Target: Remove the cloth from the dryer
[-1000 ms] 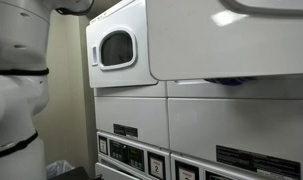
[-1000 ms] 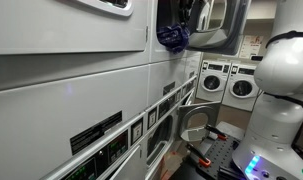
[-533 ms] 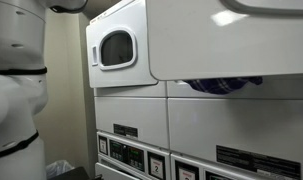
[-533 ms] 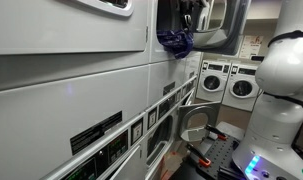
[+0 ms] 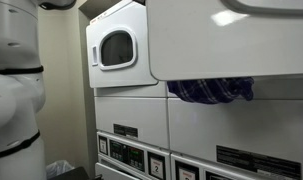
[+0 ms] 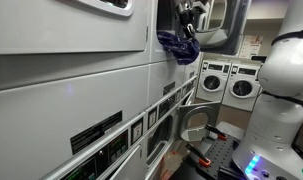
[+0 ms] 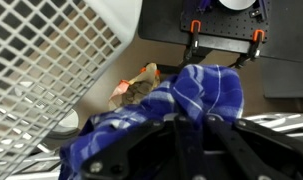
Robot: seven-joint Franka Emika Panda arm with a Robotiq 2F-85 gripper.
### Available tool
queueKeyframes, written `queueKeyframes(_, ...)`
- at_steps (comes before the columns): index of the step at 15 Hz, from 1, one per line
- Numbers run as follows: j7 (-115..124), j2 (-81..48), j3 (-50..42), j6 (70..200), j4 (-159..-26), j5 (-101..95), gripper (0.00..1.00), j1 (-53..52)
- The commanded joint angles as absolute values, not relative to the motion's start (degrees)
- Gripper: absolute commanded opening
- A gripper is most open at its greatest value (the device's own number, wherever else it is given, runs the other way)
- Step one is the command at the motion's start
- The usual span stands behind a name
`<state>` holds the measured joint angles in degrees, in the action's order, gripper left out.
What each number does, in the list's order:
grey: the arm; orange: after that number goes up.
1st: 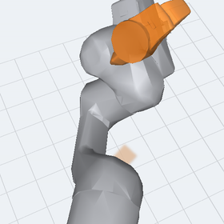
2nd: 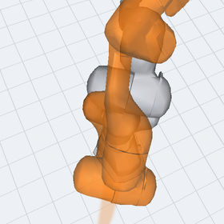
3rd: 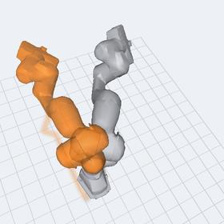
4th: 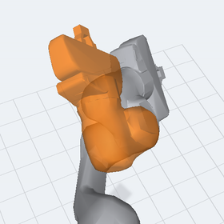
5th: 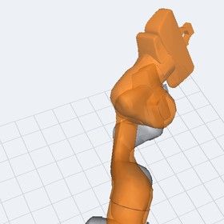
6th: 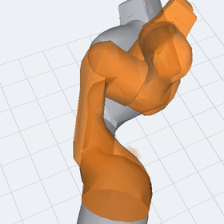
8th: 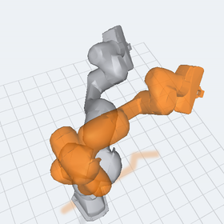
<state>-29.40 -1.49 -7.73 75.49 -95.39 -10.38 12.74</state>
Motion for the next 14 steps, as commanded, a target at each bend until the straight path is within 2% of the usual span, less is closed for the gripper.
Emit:
queueKeyframes(1, -26.76, 2.01, -8.25, 78.50, -104.70, -14.07, 0.04, 11.32)
queueKeyframes(7, -25.63, 0.76, -9.34, 84.55, -113.45, -16.80, 0.04, 11.75)
queueKeyframes(14, -25.28, -1.23, -11.14, 83.65, -117.59, -20.04, 0.04, 12.47)
